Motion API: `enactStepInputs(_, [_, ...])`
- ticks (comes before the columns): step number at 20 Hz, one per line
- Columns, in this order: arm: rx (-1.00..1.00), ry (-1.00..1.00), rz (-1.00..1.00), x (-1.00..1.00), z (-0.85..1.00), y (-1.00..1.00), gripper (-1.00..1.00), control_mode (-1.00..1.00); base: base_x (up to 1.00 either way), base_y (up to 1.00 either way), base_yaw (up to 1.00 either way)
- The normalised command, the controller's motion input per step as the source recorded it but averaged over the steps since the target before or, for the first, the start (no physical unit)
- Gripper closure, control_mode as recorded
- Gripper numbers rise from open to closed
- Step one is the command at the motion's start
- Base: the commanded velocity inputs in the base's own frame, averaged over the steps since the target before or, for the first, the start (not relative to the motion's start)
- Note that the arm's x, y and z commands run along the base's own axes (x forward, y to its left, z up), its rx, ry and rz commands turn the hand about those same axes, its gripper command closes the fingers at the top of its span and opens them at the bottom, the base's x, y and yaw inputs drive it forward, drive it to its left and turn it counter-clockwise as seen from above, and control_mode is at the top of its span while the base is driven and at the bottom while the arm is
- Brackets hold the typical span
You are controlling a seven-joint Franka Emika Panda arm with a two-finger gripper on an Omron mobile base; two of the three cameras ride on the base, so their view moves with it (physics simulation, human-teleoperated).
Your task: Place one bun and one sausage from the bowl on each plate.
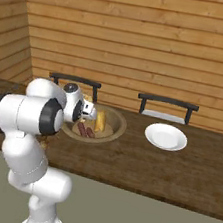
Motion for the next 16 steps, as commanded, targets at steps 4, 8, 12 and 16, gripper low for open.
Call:
enactStepInputs(4, [0.15,-0.01,-0.08,-0.73,1.0,0.4,1.0,-1.0,0.0,0.0,0.0])
enactStepInputs(8, [0.17,0.16,0.01,-0.51,1.0,0.23,1.0,-1.0,0.0,0.0,0.0])
enactStepInputs(12, [0.03,0.37,0.16,-0.24,1.0,0.65,1.0,-1.0,0.0,0.0,0.0])
enactStepInputs(16, [-0.19,0.48,0.22,0.02,0.88,1.0,1.0,-1.0,0.0,0.0,0.0])
